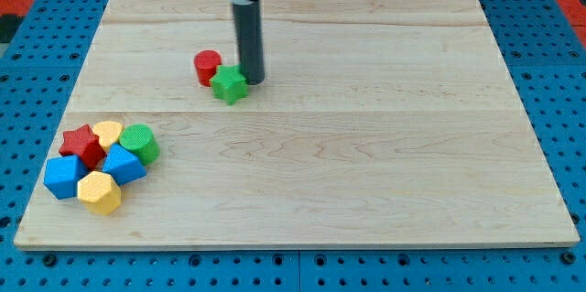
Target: Slide the green star towards the group of blocks
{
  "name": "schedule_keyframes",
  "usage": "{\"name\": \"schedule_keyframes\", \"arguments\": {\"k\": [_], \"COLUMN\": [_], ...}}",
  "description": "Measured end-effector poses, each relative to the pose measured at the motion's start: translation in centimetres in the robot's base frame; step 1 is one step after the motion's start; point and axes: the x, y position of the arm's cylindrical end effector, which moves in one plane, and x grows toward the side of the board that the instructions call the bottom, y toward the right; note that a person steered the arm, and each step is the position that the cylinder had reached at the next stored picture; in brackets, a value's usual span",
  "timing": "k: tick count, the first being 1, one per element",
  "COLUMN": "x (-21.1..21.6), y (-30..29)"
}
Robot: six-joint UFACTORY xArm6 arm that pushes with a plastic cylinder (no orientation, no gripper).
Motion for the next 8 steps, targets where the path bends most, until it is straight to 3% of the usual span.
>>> {"name": "schedule_keyframes", "arguments": {"k": [3,5,6,8], "x": [2.9,0.5,1.2,5.4], "y": [-7.9,-8.0,-11.2,-11.4]}}
